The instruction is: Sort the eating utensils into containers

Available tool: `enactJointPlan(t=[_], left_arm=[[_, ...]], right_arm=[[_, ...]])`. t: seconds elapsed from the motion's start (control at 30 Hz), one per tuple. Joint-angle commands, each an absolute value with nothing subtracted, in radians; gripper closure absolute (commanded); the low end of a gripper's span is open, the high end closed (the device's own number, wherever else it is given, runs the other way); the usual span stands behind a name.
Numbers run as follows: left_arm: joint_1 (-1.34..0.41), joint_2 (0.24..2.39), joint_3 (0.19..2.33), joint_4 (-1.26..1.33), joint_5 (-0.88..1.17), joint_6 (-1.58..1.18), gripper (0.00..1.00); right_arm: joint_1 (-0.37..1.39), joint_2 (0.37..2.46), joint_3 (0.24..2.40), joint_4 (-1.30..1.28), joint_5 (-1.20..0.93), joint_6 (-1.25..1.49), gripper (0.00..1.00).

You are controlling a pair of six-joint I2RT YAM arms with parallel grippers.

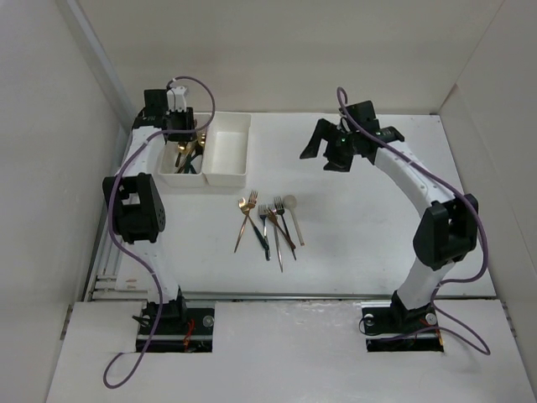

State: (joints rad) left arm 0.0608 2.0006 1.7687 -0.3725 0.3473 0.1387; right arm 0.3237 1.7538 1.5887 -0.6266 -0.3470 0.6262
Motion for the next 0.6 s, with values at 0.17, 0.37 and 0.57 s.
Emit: enactJointPlan(t=[0.17, 0.37, 0.57], left_arm=[[0.075, 2.1, 1.879, -0.423, 0.112, 0.101, 0.28], [0.066, 1.992, 1.899, -0.41, -0.07, 0.087, 0.21], [0.055, 1.85, 1.847, -0.333, -0.221, 0.17, 0.17]], right_arm=[[0.515, 1.879, 1.678, -0.838, -0.03, 0.446, 0.0], [0.6, 1.947, 1.605, -0.784, -0.008, 0.456, 0.14], [0.62, 2.019, 1.583, -0.755, 0.035, 0.456, 0.28]])
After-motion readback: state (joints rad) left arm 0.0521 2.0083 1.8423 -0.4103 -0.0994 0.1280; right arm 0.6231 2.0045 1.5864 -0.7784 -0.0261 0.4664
